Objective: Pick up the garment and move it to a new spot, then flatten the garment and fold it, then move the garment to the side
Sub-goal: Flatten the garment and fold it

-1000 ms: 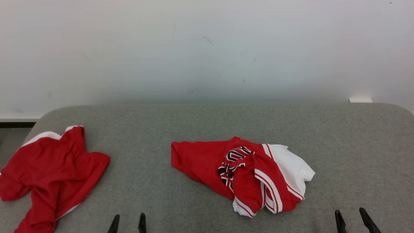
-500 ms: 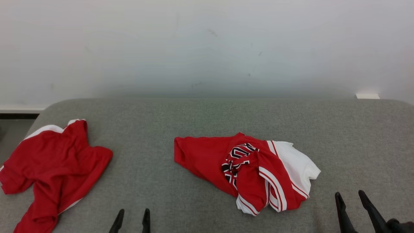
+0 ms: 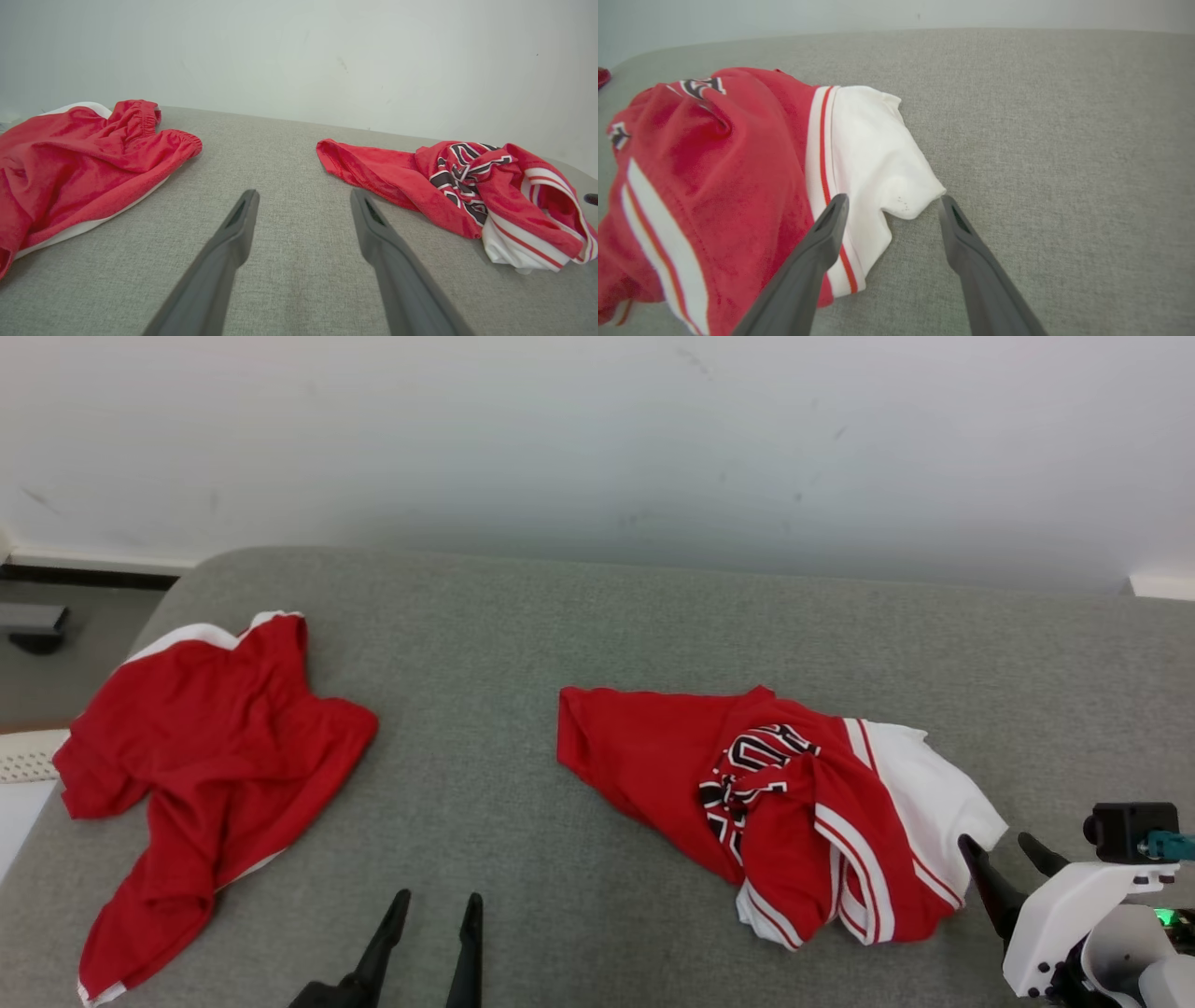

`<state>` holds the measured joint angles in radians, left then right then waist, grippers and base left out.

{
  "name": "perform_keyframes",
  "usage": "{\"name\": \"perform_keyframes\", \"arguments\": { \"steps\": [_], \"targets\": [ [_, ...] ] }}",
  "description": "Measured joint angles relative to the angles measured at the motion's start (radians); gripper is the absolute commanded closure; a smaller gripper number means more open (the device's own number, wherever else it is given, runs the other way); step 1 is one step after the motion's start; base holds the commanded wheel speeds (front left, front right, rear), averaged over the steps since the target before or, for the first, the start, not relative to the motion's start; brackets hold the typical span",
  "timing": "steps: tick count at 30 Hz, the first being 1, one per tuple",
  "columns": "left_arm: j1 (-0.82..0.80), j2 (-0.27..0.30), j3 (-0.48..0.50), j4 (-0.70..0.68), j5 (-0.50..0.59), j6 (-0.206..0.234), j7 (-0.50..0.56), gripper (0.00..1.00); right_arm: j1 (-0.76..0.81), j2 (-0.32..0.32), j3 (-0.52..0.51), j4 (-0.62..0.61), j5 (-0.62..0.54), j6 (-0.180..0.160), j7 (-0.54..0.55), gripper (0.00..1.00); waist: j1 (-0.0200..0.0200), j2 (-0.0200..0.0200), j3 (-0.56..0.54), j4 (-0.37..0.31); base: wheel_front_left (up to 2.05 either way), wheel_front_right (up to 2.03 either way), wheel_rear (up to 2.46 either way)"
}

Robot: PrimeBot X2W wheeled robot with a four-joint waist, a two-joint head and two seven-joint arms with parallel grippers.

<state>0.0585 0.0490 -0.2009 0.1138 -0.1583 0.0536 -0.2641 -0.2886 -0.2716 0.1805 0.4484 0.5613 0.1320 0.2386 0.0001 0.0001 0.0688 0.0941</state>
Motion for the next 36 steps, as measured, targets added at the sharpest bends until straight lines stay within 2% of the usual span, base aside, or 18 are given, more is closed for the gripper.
{"name": "perform_keyframes", "arguments": {
  "steps": [5, 12, 13, 14, 15, 19, 27, 36],
  "targets": [
    [-0.032, 0.0, -0.014, 0.004, -0.004, 0.005, 0.0, 0.0, -0.059, 0.013, -0.009, 0.113, 0.021, 0.0, 0.087, 0.0, 0.0, -0.0001, 0.034, 0.047, 0.0, 0.0, 0.0],
    [-0.046, 0.0, -0.023, 0.006, -0.009, 0.006, 0.0, 0.0, -0.171, 0.075, -0.095, 0.249, 0.038, 0.0, 0.085, 0.0, 0.0, -0.0001, 0.075, 0.099, 0.0, 0.0, 0.0],
    [-0.051, 0.0, -0.027, 0.007, -0.011, 0.007, 0.0, 0.0, -0.19, 0.081, -0.103, 0.269, 0.036, 0.0, 0.071, 0.04, 0.0, -0.0001, 0.081, 0.104, 0.0, 0.0, 0.0],
    [-0.057, 0.0, -0.03, 0.007, -0.013, 0.008, 0.0, 0.0, -0.208, 0.083, -0.107, 0.284, 0.025, 0.0, 0.052, 0.78, 0.0, 0.0, 0.085, 0.109, 0.0, 0.0, 0.0],
    [-0.06, 0.0, -0.033, 0.008, -0.017, 0.009, 0.0, 0.0, -0.226, 0.084, -0.104, 0.295, 0.011, 0.0, 0.038, 1.0, 0.0, 0.0, 0.089, 0.113, 0.0, 0.0, 0.0],
    [-0.064, 0.0, -0.038, 0.008, -0.028, 0.018, 0.0, 0.0, -0.308, 0.108, -0.079, 0.28, 0.0, 0.0, -0.026, 1.0, 0.0001, -0.0001, 0.093, 0.119, 0.0, 0.0, 0.0],
    [-0.06, 0.0, -0.05, 0.011, -0.047, 0.028, 0.0, 0.0, -0.445, 0.086, 0.04, 0.156, -0.003, 0.0, -0.079, 1.0, 0.0, -0.0001, 0.051, 0.095, 0.0, 0.0, 0.0],
    [-0.046, 0.0, -0.064, 0.021, -0.063, 0.031, 0.0, 0.0, -0.67, 0.056, 0.048, 0.141, -0.047, 0.0, -0.079, 1.0, 0.0, -0.0001, -0.018, 0.081, 0.0, 0.0, 0.0]
  ]
}}
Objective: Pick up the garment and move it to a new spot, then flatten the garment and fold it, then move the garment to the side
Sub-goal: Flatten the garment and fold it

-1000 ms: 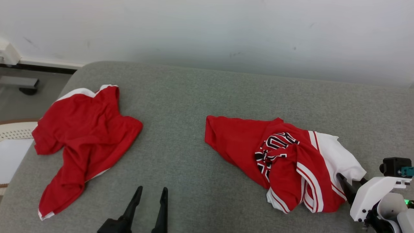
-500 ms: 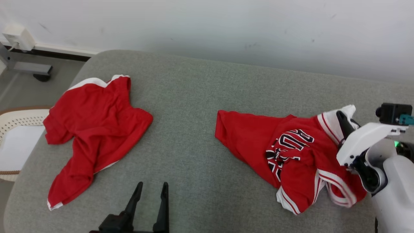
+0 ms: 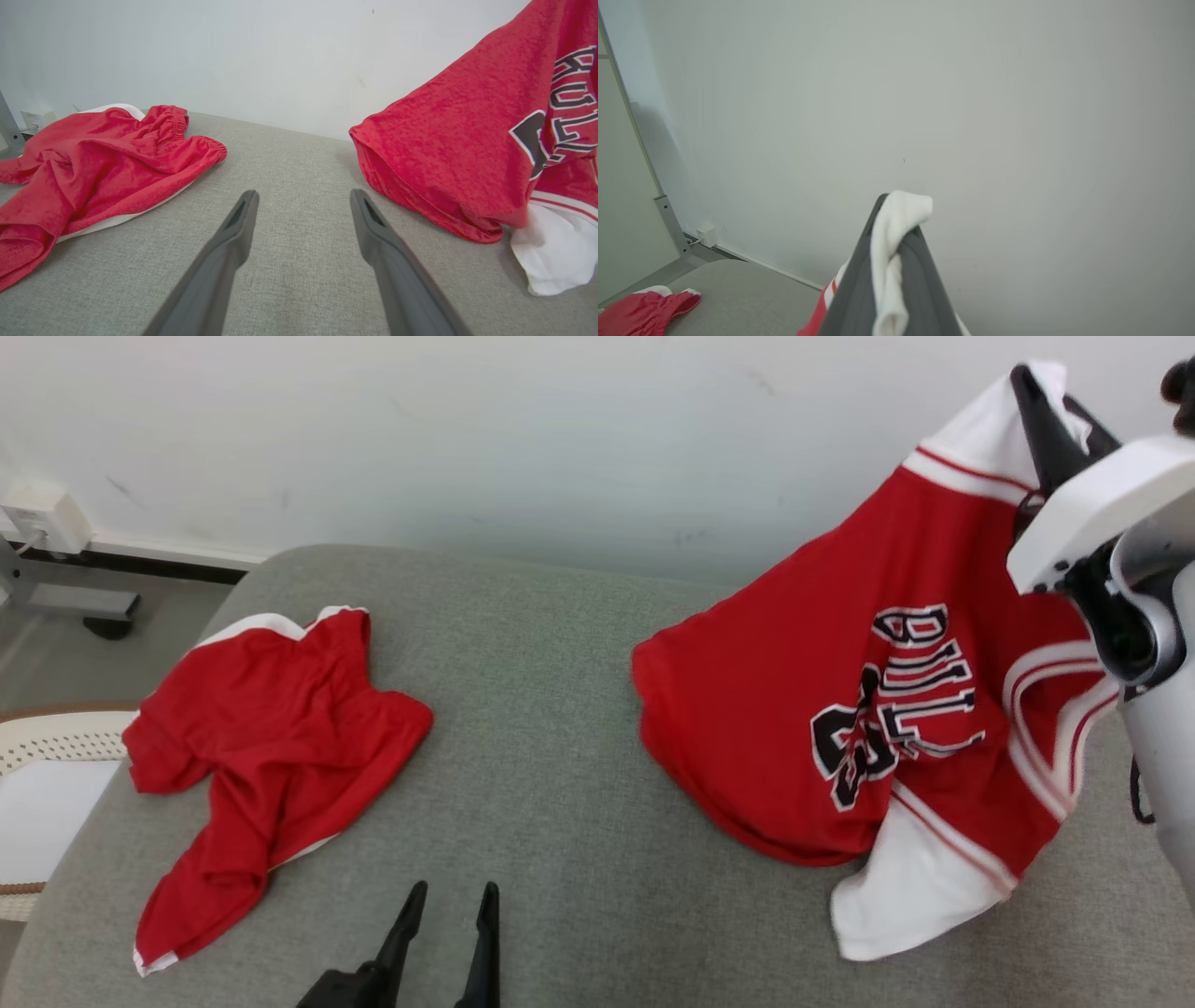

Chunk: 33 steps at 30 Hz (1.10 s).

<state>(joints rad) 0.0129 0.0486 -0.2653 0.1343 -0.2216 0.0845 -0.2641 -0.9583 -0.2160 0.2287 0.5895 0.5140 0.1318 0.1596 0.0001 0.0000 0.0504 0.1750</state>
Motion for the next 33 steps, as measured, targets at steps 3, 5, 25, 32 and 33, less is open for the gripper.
{"name": "perform_keyframes", "arguments": {
  "steps": [3, 5, 25, 32, 33],
  "targets": [
    [0.009, 0.0, -0.004, 0.0, -0.011, 0.004, 0.0, 0.0, -0.069, -0.009, 0.02, -0.004, -0.021, 0.0, 0.001, 1.0, 0.0, 0.0, -0.016, 0.005, 0.0, 0.0, 0.0],
    [0.014, 0.0, -0.006, -0.001, -0.018, 0.009, 0.0, 0.0, -0.106, -0.008, 0.033, -0.017, -0.02, 0.0, -0.004, 1.0, -0.0001, 0.0, -0.023, 0.009, 0.0, 0.0, 0.0],
    [0.074, 0.0, 0.037, -0.024, -0.02, 0.03, 0.0, 0.0, 0.613, -0.233, 0.29, -0.533, 0.289, 0.0, 0.185, 1.0, -0.0001, 0.0, -0.078, -0.074, 0.0, 0.0, 0.0],
    [0.073, 0.0, 0.041, -0.028, -0.016, 0.022, 0.0, 0.0, 0.867, -0.3, 0.334, -0.56, 0.304, 0.0, 0.241, 1.0, -0.0001, 0.0, -0.072, -0.119, 0.0, 0.0, 0.0],
    [0.073, 0.0, 0.04, -0.027, -0.016, 0.021, 0.0, 0.0, 0.891, -0.3, 0.337, -0.555, 0.304, 0.0, 0.244, 1.0, -0.0001, 0.0, -0.07, -0.123, 0.0, 0.0, 0.0]
  ]
}}
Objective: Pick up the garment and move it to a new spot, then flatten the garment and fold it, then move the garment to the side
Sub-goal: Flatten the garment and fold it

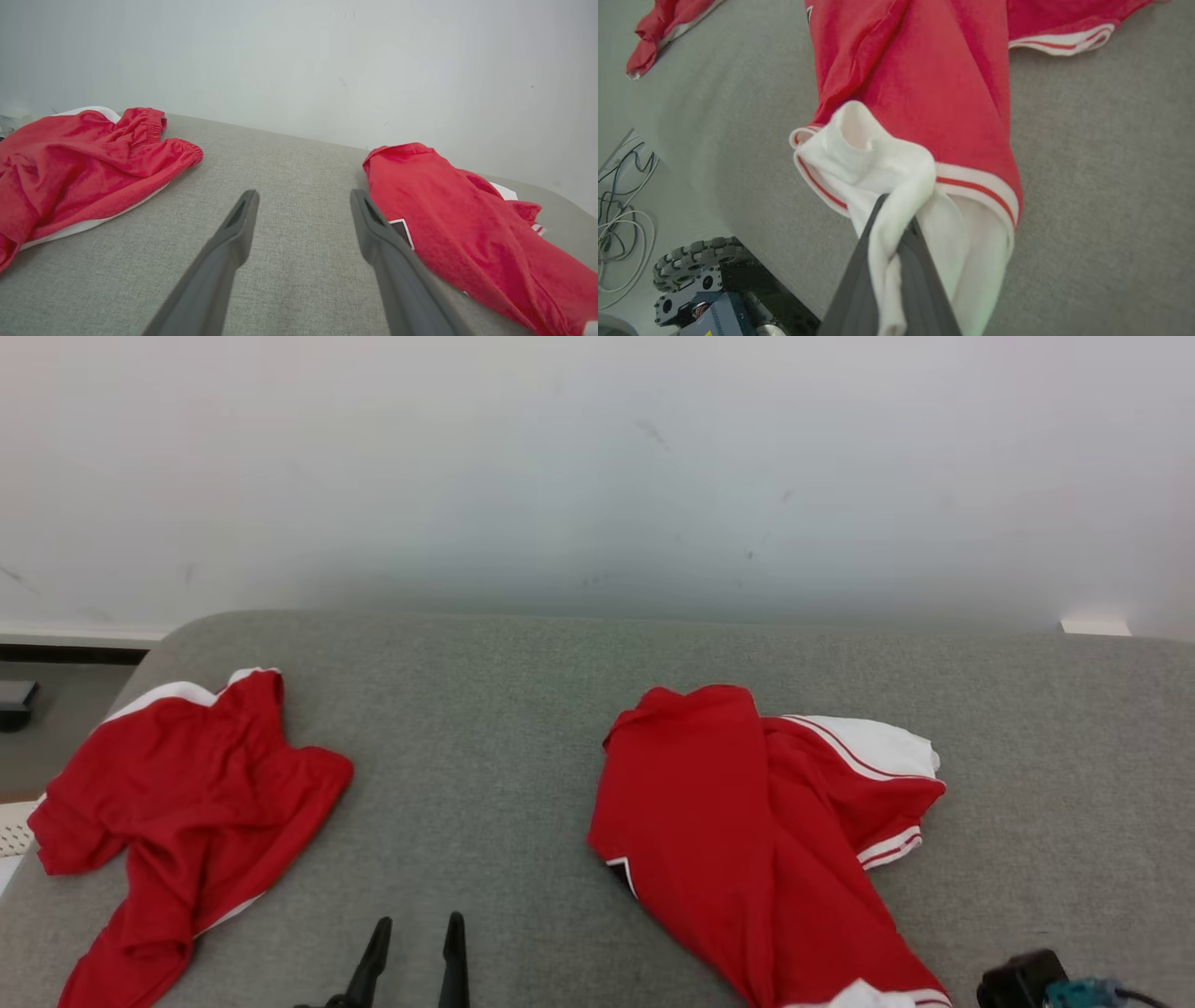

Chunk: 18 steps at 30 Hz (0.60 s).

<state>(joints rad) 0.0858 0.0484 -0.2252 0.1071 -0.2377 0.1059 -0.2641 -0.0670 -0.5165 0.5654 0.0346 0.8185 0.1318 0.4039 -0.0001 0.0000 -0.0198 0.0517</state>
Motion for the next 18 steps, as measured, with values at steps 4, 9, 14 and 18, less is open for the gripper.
{"name": "perform_keyframes", "arguments": {
  "steps": [4, 9, 14, 18],
  "targets": [
    [-0.002, 0.0, -0.002, 0.004, 0.0, -0.001, 0.0, 0.0, 0.059, -0.008, 0.002, 0.055, -0.023, 0.0, 0.003, 1.0, 0.0, 0.0, 0.004, -0.014, 0.0, 0.0, 0.0],
    [-0.003, 0.0, -0.005, 0.009, 0.0, -0.004, 0.0, 0.0, 0.067, -0.009, -0.019, 0.147, -0.098, 0.0, -0.031, 0.45, 0.0, 0.0, 0.005, -0.023, 0.0, 0.0, 0.0],
    [-0.003, 0.0, -0.009, 0.011, 0.0, -0.004, 0.0, 0.0, 0.063, 0.002, -0.039, 0.195, -0.154, 0.0, -0.084, 0.0, 0.0, 0.0001, 0.0, -0.021, 0.0, 0.0, 0.0],
    [-0.001, 0.0, -0.004, 0.012, 0.0, 0.0, 0.0, 0.0, 0.071, -0.002, -0.083, 0.179, -0.149, 0.0, -0.134, 0.0, 0.0, 0.0, -0.006, -0.015, 0.0, 0.0, 0.0]
  ]
}}
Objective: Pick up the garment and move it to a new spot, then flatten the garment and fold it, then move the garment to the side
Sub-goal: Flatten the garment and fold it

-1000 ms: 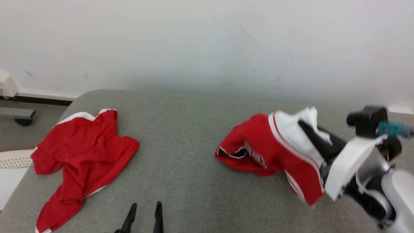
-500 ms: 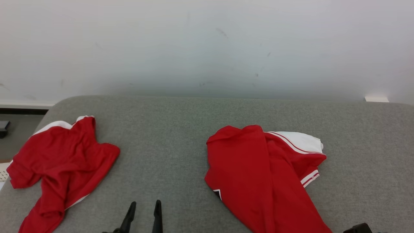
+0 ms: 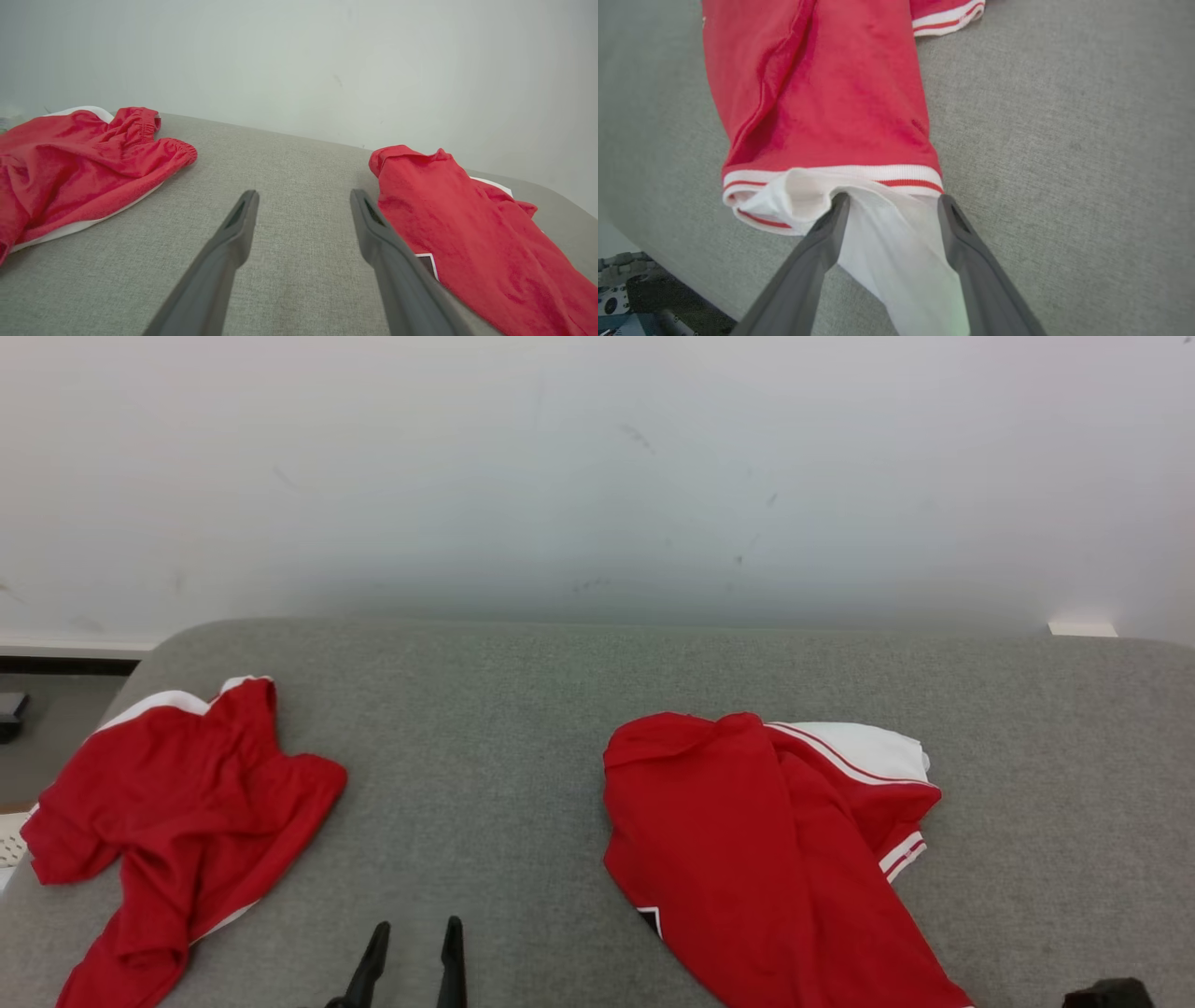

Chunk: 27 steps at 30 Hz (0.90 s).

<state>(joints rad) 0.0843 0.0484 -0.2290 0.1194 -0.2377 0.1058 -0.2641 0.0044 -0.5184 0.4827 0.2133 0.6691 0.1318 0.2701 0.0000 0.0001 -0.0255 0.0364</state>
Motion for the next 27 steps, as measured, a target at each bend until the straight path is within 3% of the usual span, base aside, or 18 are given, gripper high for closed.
{"name": "perform_keyframes", "arguments": {
  "steps": [9, 14, 19, 27],
  "targets": [
    [0.016, 0.0, 0.027, -0.008, 0.0, 0.002, 0.0, 0.0, 0.108, -0.035, -0.241, -0.151, 0.051, 0.0, -0.07, 0.0, 0.0, 0.0, -0.012, -0.011, 0.0, 0.0, 0.0],
    [0.016, 0.0, 0.023, -0.013, 0.0, 0.002, 0.0, 0.0, 0.136, -0.014, -0.421, -0.203, -0.001, 0.0, -0.141, 0.0, 0.0, 0.0, -0.013, -0.032, 0.0, 0.0, 0.0],
    [0.016, 0.0, 0.02, -0.014, -0.001, 0.002, 0.0, 0.0, 0.142, 0.044, -0.539, -0.211, -0.159, 0.0, -0.285, 0.0, 0.0, 0.0, -0.013, -0.043, 0.0, 0.0, 0.0],
    [0.012, 0.0, 0.021, -0.008, 0.0, -0.001, 0.0, 0.0, 0.168, 0.204, -0.59, -0.108, -0.36, 0.0, -0.517, 0.0, 0.0, 0.0, -0.014, -0.043, 0.0, 0.0, 0.0]
  ]
}}
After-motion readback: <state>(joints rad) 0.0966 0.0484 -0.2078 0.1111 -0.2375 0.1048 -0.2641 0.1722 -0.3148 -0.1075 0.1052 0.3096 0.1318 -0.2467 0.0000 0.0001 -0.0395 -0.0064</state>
